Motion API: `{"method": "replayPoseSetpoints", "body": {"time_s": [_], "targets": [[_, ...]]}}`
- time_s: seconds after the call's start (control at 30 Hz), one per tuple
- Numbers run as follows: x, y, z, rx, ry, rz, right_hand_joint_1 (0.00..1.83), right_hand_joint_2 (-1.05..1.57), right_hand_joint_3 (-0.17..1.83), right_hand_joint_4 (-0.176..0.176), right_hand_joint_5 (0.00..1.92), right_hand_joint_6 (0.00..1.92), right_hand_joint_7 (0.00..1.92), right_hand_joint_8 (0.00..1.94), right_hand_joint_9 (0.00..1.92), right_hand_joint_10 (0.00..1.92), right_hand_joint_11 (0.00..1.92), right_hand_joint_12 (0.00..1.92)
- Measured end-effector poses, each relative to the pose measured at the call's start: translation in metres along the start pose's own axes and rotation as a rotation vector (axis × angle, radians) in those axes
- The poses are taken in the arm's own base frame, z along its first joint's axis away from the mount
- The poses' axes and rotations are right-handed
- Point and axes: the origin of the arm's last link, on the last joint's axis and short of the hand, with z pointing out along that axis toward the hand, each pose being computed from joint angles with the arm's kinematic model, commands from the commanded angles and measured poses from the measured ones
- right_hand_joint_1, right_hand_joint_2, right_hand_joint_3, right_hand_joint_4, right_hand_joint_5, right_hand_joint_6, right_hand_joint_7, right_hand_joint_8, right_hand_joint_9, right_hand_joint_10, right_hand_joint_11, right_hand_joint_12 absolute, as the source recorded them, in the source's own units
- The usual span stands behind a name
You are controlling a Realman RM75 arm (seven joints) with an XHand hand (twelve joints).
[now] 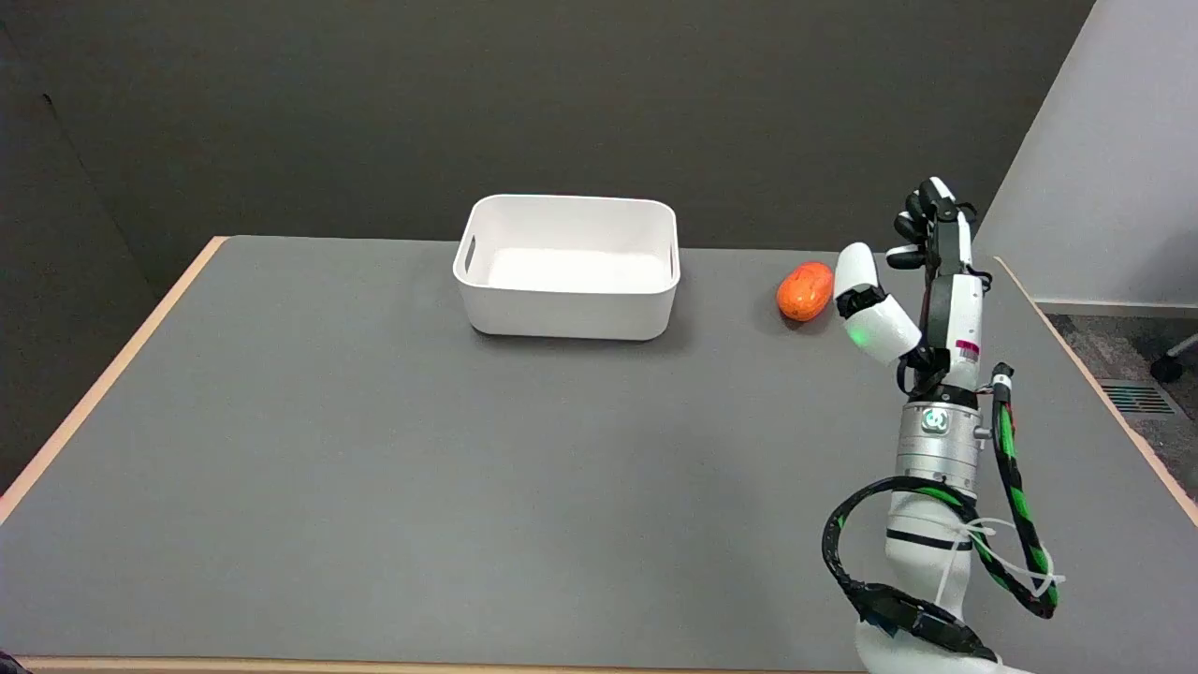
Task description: Pick up mango.
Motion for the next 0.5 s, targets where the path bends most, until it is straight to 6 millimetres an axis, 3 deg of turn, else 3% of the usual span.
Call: {"method": "replayPoseSetpoints", "body": {"time_s": [0.5], "targets": [[-0.015,-0.003,0.004,0.0,-0.04,0.003,0.63,0.69,0.97,-0.079,0.12,0.37,0.2,0.47,0.18,0.8,0.16,1.62]]}}
